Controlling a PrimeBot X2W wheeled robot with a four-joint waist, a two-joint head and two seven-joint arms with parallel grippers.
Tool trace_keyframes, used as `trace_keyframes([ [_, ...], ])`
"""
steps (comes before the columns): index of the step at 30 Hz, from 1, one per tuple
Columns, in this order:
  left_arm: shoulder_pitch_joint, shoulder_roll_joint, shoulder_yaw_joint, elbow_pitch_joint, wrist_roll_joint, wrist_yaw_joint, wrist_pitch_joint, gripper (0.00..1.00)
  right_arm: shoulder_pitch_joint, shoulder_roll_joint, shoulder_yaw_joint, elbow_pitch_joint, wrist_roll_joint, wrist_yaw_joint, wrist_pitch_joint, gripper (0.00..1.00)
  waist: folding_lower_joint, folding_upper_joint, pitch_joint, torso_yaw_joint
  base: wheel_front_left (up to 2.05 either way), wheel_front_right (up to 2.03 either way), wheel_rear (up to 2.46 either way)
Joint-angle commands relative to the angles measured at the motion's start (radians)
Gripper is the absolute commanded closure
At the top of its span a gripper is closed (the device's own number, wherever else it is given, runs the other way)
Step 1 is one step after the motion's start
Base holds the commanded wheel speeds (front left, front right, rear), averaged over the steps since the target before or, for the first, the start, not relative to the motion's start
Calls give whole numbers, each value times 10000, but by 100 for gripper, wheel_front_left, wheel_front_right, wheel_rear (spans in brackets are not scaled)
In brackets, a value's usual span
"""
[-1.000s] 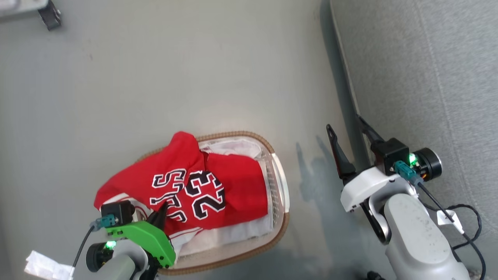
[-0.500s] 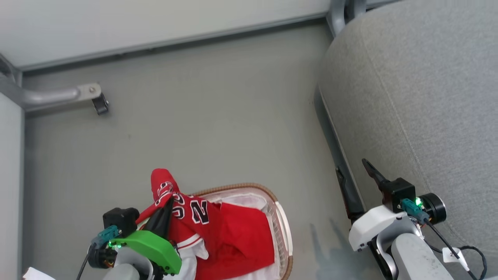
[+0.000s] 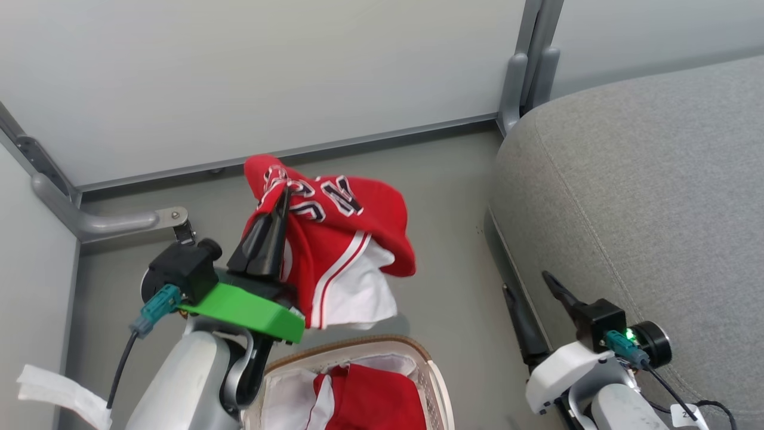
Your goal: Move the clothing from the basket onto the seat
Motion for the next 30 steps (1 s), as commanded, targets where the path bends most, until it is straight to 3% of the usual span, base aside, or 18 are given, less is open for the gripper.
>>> trace_keyframes([
  [1, -206, -37, 16, -141, 159, -22, -7, 100, 103, -29, 177, -159, 125, -8, -48, 0, 1, -1, -191, 0, 0, 0, 0],
  [11, -515, -441, -494, -474, 534, -23, -7, 100, -1635, -31, 3083, -1841, 459, -7, -43, 0, 1, -1, -229, 46, 0, 0, 0],
  [17, -497, -651, -1045, -419, 426, -23, -7, 100, -2760, -40, 4476, -1012, 608, -8, -35, 0, 1, -1, -236, 498, 0, 0, 0],
  [21, -627, -786, -1527, -466, 224, -23, -7, 100, -3128, -35, 4581, -235, 936, -8, -35, 3, 1, -1, -268, 999, 0, 0, 0],
  [23, -683, -831, -1751, -477, 111, -23, -7, 100, -3121, -28, 4661, 244, 1199, -8, -35, 73, 1, -1, -289, 1215, 0, 0, 0],
  [24, -691, -848, -1785, -479, 64, -23, -8, 100, -3157, -17, 4690, 405, 1324, -8, -35, 100, 1, -1, -294, 1281, 0, 0, 0],
  [30, -570, -803, -1799, -455, 44, -23, -7, 100, -3169, -38, 4541, 987, 1860, -10, -35, 100, 1, -1, -266, 1234, 0, 0, 0],
])
